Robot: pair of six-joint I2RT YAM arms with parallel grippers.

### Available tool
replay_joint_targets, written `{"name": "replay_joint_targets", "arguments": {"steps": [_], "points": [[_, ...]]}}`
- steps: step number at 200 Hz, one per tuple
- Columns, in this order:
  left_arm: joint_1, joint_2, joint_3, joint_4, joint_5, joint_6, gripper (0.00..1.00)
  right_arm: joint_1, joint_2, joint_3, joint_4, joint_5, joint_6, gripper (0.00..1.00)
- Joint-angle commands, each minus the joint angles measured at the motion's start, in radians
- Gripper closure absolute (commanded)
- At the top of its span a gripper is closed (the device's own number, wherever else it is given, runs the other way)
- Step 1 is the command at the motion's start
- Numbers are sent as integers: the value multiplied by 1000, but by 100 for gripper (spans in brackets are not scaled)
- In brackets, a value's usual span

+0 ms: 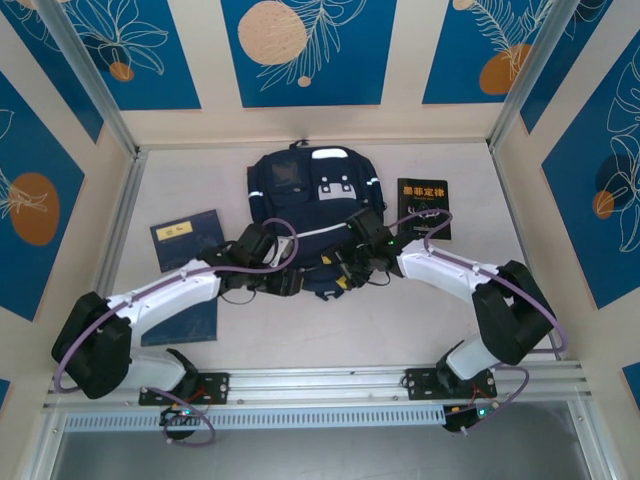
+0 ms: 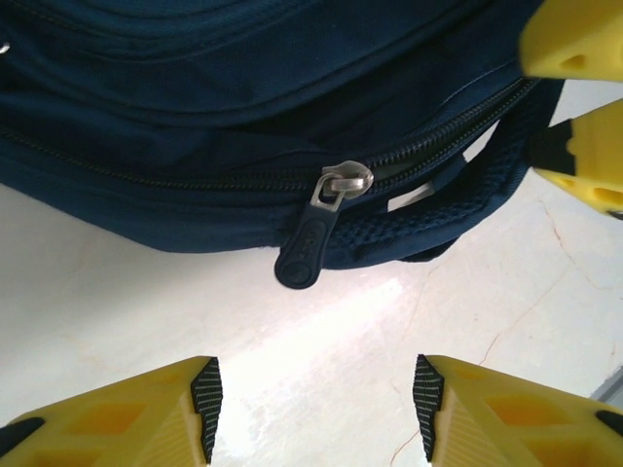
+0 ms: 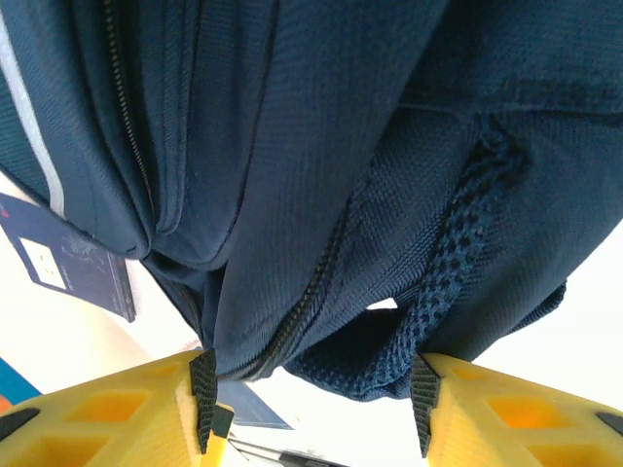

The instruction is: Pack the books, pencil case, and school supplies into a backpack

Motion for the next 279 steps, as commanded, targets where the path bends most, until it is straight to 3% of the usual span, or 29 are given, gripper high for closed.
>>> {"name": "replay_joint_targets", "arguments": {"steps": [1,52,105,153,183,259,279], "points": [[23,44,-13,98,66,17,44,8,26,34,5,2,28,43],[44,132,17,140,103,37,53,5,4,64,-10,13,-10,53],[55,174,36,137,155,48,64,3,-8,59,-18,59,7,53],[57,186,44,142,173,51,66,5,79,62,36,-11,33,49],[58,193,57,146,172,51,72,5,101,61,31,-14,35,50],[60,136,50,123,106,69,100,6,105,60,-28,33,18,70],[61,121,46,101,81,82,100,9,102,74,-64,64,4,74]]}}
